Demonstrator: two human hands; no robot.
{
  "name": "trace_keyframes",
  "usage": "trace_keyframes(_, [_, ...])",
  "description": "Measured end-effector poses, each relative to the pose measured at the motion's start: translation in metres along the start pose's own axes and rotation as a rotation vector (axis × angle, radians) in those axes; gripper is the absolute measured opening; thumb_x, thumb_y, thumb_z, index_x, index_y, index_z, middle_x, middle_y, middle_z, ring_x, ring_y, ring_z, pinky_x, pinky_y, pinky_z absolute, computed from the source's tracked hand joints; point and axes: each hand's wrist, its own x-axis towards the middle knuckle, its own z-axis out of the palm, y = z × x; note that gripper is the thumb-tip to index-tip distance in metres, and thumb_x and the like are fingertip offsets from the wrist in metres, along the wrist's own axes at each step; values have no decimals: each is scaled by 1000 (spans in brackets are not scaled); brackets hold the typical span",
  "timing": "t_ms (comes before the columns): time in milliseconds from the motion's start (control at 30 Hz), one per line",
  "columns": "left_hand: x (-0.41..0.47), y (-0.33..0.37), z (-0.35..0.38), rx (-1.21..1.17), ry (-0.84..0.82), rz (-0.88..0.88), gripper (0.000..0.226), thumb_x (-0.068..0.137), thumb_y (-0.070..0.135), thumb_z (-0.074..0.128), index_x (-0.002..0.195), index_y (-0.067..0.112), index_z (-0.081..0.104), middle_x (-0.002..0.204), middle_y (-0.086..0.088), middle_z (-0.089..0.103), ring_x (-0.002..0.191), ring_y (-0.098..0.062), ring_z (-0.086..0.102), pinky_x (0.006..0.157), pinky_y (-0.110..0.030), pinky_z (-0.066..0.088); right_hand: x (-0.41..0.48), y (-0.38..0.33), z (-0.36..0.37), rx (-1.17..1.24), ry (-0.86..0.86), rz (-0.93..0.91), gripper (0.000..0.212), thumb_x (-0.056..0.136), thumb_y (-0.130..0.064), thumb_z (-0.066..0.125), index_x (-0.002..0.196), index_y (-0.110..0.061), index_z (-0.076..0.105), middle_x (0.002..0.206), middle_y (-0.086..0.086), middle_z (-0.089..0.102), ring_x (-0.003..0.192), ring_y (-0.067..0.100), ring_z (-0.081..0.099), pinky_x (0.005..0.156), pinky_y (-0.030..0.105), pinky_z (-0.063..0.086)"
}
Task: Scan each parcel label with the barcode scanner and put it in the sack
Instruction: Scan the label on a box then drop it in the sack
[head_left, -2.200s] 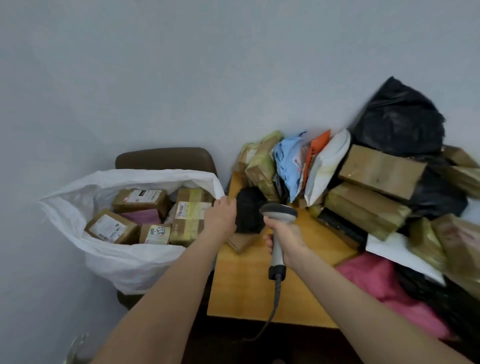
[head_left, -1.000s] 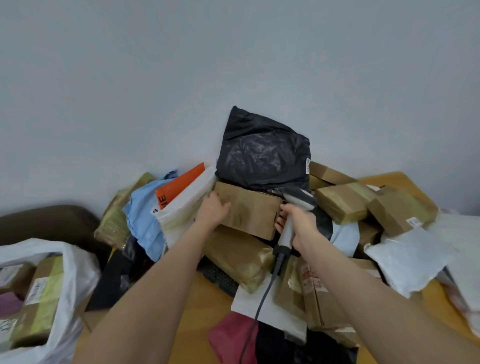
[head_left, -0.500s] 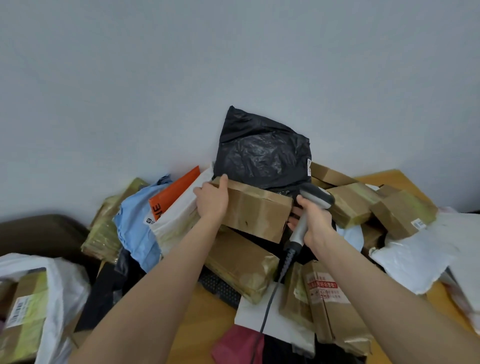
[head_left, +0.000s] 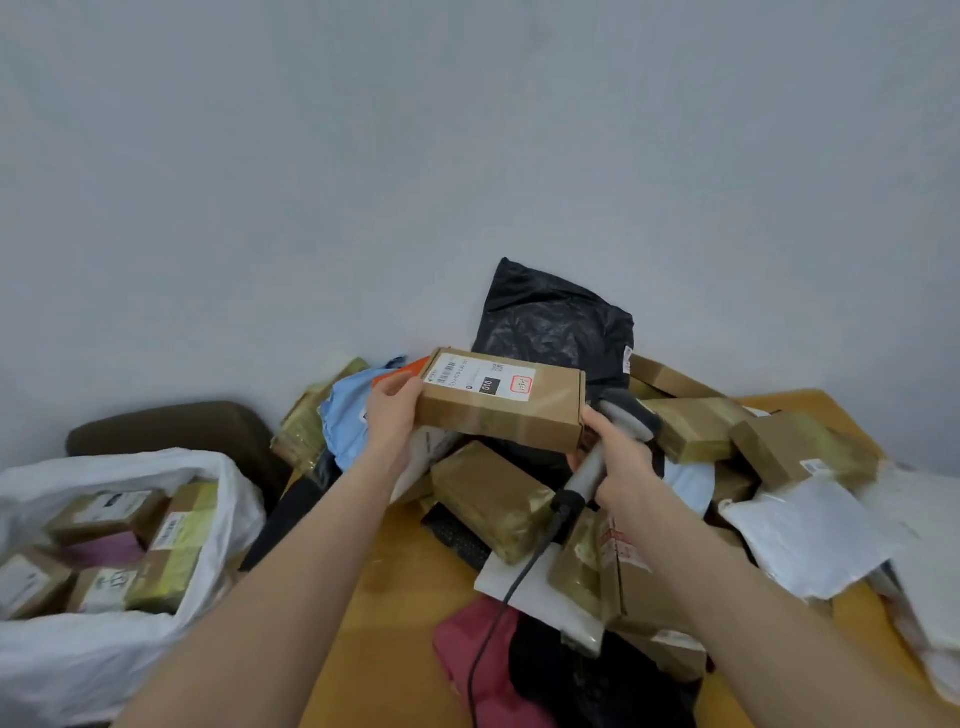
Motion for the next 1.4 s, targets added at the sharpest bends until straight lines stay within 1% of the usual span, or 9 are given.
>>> trace_keyframes(200, [-49,8,-39,1,-75,-115,17,94,9,49,106,9,61,97,-8,65,83,-15,60,69,-27,51,-30,11,-12,-190,-76,-17,47,80,-10,76,120,-2,54,101,15,63,97,28,62,83,40,56])
trace_keyframes(333, [-62,14,-61,173,-81,-162,25,92,36,57,107,17,65,108,-9,70,98,-22,65,94,-40,52,-42,22,-17,-343,-67,-85,49,78,-15,76,121,-6,56,109,14,62,105,30,60,98,46,50])
trace_keyframes(500, [-63,10,-93,-28,-108,-244,53,85,52,63,118,11,58,112,-13,64,91,-25,65,69,-34,59,-52,34,-17,-325,-54,-108,34,82,-11,71,110,-6,52,91,8,55,95,25,52,88,37,45])
trace_keyframes(600, [-69,-17,-107,-319,-184,-376,80,74,65,67,130,9,50,122,-10,61,108,-29,62,88,-44,55,-57,47,-12,-223,10,-76,46,82,-14,72,122,-5,50,99,8,52,96,23,49,89,36,43])
trace_keyframes(667, [-81,-36,-101,-437,-219,-426,70,81,66,56,126,12,54,124,-15,64,114,-33,60,100,-50,46,-62,60,-6,-180,42,-79,53,81,-14,73,127,-2,50,106,9,52,97,22,49,89,35,44])
trace_keyframes(800, [-93,-52,-80,-599,-113,-409,52,88,38,65,132,16,49,124,-16,63,111,-32,61,88,-47,52,-74,87,12,-157,44,-87,36,82,-5,69,113,-3,51,105,9,54,97,22,52,89,34,45])
trace_keyframes(1133, [-52,-54,-121,-187,-94,-314,52,81,10,75,127,5,52,116,-13,65,106,-31,64,87,-49,55,-102,137,12,-236,-70,-120,25,86,-10,71,107,-5,58,92,9,63,82,22,61,55,24,49])
trace_keyframes(1267, [-40,-69,-148,-47,-53,-243,58,79,12,78,128,3,50,114,-12,66,100,-29,66,86,-48,56,-132,147,6,-388,-240,-134,11,84,-9,73,82,-1,65,59,10,62,48,17,57,44,24,49])
trace_keyframes(1400, [-42,-84,-158,24,-81,-194,49,82,7,74,126,1,52,110,-10,65,98,-28,66,80,-44,57,-159,159,14,-592,-350,-224,18,84,-11,72,70,-4,63,50,8,57,43,17,51,46,27,43])
